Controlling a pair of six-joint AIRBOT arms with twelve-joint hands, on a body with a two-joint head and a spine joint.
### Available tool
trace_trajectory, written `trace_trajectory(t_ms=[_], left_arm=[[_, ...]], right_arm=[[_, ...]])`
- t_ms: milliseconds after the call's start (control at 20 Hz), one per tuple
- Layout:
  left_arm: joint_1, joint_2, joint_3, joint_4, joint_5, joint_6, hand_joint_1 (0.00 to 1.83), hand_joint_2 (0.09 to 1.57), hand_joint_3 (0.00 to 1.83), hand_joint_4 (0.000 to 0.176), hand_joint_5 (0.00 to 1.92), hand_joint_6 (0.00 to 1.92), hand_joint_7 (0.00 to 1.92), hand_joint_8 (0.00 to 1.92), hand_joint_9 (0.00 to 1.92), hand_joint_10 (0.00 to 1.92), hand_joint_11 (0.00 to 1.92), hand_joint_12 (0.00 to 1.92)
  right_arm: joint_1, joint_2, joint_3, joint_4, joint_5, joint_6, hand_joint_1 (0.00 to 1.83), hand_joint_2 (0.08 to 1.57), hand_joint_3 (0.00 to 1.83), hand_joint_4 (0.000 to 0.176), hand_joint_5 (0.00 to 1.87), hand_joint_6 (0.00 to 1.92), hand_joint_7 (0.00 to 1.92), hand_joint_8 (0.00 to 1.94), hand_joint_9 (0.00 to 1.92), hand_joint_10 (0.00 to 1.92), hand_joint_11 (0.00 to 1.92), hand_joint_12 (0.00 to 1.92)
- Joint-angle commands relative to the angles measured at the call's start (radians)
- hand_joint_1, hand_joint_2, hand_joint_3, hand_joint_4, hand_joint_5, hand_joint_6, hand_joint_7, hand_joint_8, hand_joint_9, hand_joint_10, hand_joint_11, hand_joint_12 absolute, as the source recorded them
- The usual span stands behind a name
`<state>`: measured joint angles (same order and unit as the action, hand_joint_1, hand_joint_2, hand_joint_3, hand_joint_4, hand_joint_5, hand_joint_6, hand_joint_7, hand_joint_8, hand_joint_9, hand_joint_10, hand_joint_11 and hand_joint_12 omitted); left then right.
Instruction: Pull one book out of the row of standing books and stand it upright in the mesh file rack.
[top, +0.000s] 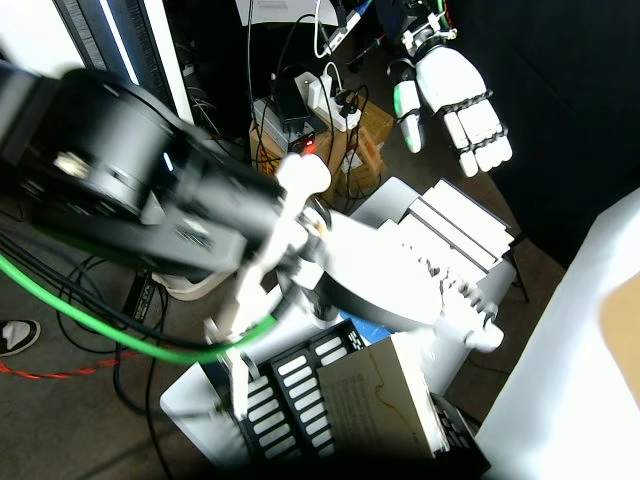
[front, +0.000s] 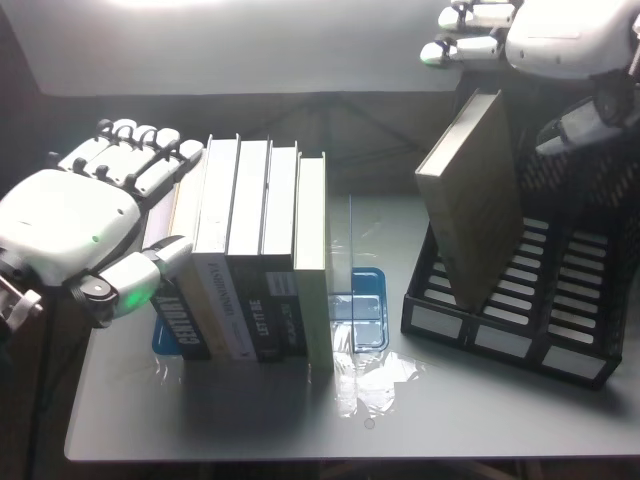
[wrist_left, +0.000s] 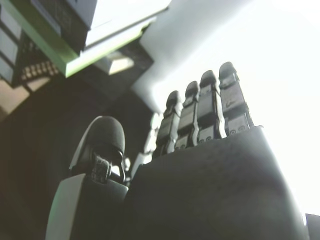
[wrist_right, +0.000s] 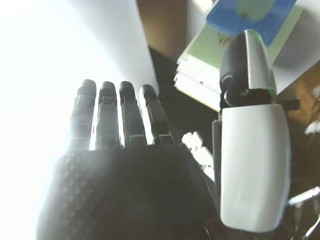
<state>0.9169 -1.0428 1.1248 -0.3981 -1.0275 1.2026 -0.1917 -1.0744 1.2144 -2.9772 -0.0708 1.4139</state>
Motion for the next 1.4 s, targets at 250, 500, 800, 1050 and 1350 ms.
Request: trace_trajectory(t_ms=[250, 500, 800, 1050, 1350], left_arm=[[0.022, 0.043, -0.037, 0.008, -0.195, 0.0, 0.14, 1.51, 0.0, 0.083, 0.0, 0.0, 0.0, 0.0, 0.0, 0.0, 0.0, 0.0], [0.028, 0.073, -0.064, 0.037, -0.258, -0.016, 0.17, 1.5, 0.0, 0.046, 0.0, 0.0, 0.0, 0.0, 0.0, 0.0, 0.0, 0.0], [0.035, 0.092, -0.082, 0.076, -0.354, -0.067, 0.1, 1.48, 0.0, 0.1, 0.0, 0.0, 0.0, 0.0, 0.0, 0.0, 0.0, 0.0], [0.043, 0.105, -0.106, 0.105, -0.421, -0.069, 0.09, 1.43, 0.0, 0.127, 0.0, 0.0, 0.0, 0.0, 0.0, 0.0, 0.0, 0.0], [0.059, 0.107, -0.115, 0.132, -0.478, -0.069, 0.13, 1.42, 0.0, 0.106, 0.0, 0.0, 0.0, 0.0, 0.0, 0.0, 0.0, 0.0]], right_arm=[[-0.139, 0.138, -0.156, -0.035, -0.391, 0.139, 0.51, 1.09, 0.02, 0.173, 0.0, 0.0, 0.0, 0.0, 0.0, 0.0, 0.0, 0.0], [-0.288, 0.223, -0.22, -0.035, -0.623, 0.334, 0.48, 1.08, 0.01, 0.15, 0.0, 0.0, 0.0, 0.0, 0.0, 0.0, 0.0, 0.0], [-0.533, 0.294, -0.239, -0.035, -0.944, 0.67, 0.43, 1.08, 0.01, 0.105, 0.0, 0.0, 0.0, 0.0, 0.0, 0.0, 0.0, 0.0], [-0.678, 0.301, -0.243, -0.035, -1.163, 0.868, 0.46, 1.1, 0.01, 0.066, 0.0, 0.0, 0.0, 0.0, 0.0, 0.0, 0.0, 0.0], [-0.726, 0.319, -0.286, -0.035, -1.237, 0.871, 0.47, 1.1, 0.01, 0.044, 0.0, 0.0, 0.0, 0.0, 0.0, 0.0, 0.0, 0.0]])
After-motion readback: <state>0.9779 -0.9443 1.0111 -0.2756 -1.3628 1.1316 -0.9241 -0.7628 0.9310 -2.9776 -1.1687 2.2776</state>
